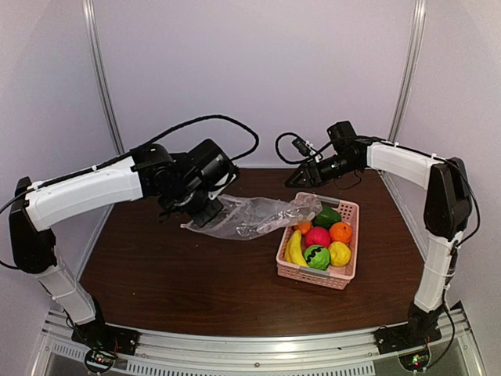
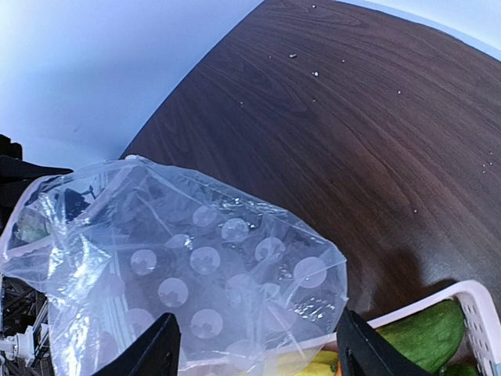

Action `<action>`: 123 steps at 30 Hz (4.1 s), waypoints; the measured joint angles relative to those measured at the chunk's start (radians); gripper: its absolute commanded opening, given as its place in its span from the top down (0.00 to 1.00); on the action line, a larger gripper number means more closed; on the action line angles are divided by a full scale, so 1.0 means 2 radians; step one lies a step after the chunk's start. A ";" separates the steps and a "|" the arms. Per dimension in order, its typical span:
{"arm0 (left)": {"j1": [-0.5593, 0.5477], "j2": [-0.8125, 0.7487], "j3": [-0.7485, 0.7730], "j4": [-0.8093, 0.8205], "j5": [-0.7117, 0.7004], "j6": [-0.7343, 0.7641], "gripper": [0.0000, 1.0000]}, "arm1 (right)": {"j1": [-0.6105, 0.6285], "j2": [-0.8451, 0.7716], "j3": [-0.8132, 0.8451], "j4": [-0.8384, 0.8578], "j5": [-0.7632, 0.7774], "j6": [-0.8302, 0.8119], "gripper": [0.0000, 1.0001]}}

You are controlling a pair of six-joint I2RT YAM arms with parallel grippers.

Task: Place the food in the zip-top bag and seal the zipper
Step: Pick up the zipper food storage bag at the center of the board, then adjust the zipper food storage bag at the center of the board.

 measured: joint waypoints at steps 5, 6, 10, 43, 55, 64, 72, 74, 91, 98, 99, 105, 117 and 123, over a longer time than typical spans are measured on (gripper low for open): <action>0.000 -0.003 -0.006 0.006 0.006 -0.008 1.00 | -0.006 -0.074 -0.054 -0.004 0.002 0.009 0.28; 0.000 -0.007 -0.016 0.014 0.007 -0.009 1.00 | -0.006 -0.093 -0.070 -0.002 0.004 0.011 0.27; 0.000 -0.012 -0.033 0.022 0.012 -0.008 1.00 | -0.007 -0.149 -0.112 -0.012 0.015 0.014 0.27; 0.000 -0.101 -0.070 0.039 0.023 -0.017 1.00 | -0.007 -0.023 0.020 -0.057 0.039 0.013 1.00; 0.001 -0.099 -0.085 0.062 0.040 -0.018 1.00 | 0.007 0.180 0.234 -0.009 0.068 0.065 0.82; 0.031 0.026 0.036 0.002 0.054 -0.084 1.00 | -0.013 0.134 0.244 -0.026 0.100 0.053 0.35; 0.050 0.029 0.028 -0.016 0.084 -0.125 1.00 | -0.128 -0.093 0.095 -0.047 0.099 0.006 0.33; 0.055 0.018 0.017 -0.017 0.082 -0.134 1.00 | -0.130 -0.140 0.040 -0.056 0.108 -0.017 0.32; 0.081 -0.135 -0.081 -0.030 0.043 -0.198 1.00 | -0.091 -0.297 -0.172 -0.104 0.149 -0.121 0.33; 0.081 -0.029 -0.059 0.089 0.216 -0.132 1.00 | -0.056 -0.284 -0.209 -0.095 0.150 -0.133 0.32; 0.081 -0.016 -0.051 0.103 0.236 -0.123 1.00 | -0.052 -0.282 -0.209 -0.096 0.149 -0.136 0.32; 0.090 0.054 -0.018 0.185 0.372 -0.073 1.00 | 0.005 -0.251 -0.213 -0.056 0.133 -0.145 0.33; 0.126 0.091 -0.047 0.303 0.532 -0.016 1.00 | 0.036 0.039 0.007 0.032 0.127 -0.047 0.40; 0.126 0.061 -0.055 0.280 0.443 -0.021 1.00 | 0.036 0.089 0.093 0.017 0.129 -0.028 0.35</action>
